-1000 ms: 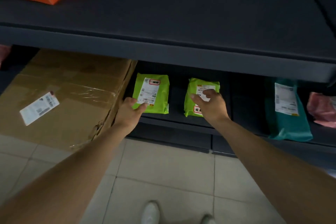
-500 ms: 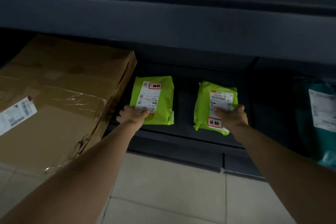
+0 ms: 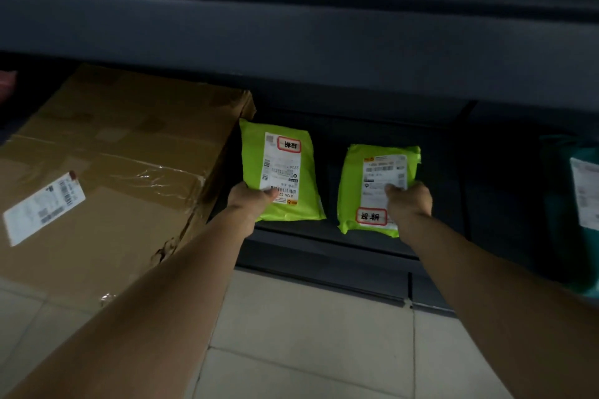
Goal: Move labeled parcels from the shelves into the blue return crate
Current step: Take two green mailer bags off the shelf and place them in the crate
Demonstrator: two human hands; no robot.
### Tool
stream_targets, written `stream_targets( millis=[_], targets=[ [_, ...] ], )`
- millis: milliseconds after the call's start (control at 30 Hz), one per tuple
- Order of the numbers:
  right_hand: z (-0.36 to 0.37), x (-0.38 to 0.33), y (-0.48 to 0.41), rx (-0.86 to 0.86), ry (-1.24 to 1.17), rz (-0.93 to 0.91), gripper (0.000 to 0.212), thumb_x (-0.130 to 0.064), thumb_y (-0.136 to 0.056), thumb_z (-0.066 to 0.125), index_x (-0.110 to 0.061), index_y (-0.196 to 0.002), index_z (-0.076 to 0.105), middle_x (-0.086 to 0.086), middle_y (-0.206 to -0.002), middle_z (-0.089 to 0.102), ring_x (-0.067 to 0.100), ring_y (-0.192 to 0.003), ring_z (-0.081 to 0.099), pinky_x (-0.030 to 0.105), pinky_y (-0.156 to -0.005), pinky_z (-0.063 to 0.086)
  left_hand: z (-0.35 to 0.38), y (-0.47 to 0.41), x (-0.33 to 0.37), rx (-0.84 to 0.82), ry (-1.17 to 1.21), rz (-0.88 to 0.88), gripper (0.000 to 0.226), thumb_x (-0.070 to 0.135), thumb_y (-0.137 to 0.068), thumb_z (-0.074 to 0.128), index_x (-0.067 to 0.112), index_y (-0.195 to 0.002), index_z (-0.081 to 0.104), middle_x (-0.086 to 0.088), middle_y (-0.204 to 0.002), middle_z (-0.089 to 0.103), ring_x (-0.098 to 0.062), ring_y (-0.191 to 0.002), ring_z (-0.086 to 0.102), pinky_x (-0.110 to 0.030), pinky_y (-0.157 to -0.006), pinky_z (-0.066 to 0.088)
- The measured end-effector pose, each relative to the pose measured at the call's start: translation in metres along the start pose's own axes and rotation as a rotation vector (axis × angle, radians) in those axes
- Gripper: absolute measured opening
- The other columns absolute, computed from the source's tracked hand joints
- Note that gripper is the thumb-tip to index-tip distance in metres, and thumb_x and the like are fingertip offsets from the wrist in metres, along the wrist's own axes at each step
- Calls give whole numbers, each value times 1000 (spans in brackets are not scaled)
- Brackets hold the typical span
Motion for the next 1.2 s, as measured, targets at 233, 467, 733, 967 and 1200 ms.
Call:
stream_targets(
  millis=[233,467,733,967,1200],
  targets=[
    [-17,-27,66,-111,-148,-17,19,-15,-93,56,-4,-109,55,15,-112,65,31,-97,64,37,-77,54,-37,55,26,-33,53,68,35,3,-82,68,9,-116,63,-10,-124,64,-28,-117,58,-34,-99,42],
    [-63,-59,157,-224,-88,-106,18,-15,-93,54,-4,-108,55,13,-109,65,30,-97,64,41,-81,55,-100,137,25,-51,53,-31,38,14,-85,66,7,-122,60,-6,-124,62,-26,-117,55,-32,-93,39],
    [-127,-87,267,-400,30,-247,19,-17,-93,53,-3,-106,54,11,-106,65,28,-94,65,46,-83,55,-173,267,18,94,181,-23,41,-1,-79,70,-1,-118,60,-19,-118,65,-31,-104,64,-43,-94,50],
    [-189,-138,338,-401,-78,-385,8,-17,-93,54,-9,-96,53,11,-107,67,27,-93,66,47,-82,56,-211,363,72,54,302,178,46,-7,-82,64,2,-126,54,-17,-126,61,-23,-101,60,-35,-90,47],
    [-267,-197,401,-239,-291,-577,1,-16,-94,54,-15,-94,53,4,-101,66,19,-87,67,40,-76,59,-240,433,146,-28,384,452,43,-7,-83,63,6,-123,55,-10,-118,63,-25,-101,61,-37,-92,49]
  ],
)
Point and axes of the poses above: each hand's wrist, its own y-axis away from the middle knuckle, its own z-axis out of the palm, x = y × z, the point moved 3 cm from there along -y, towards the middle knuckle
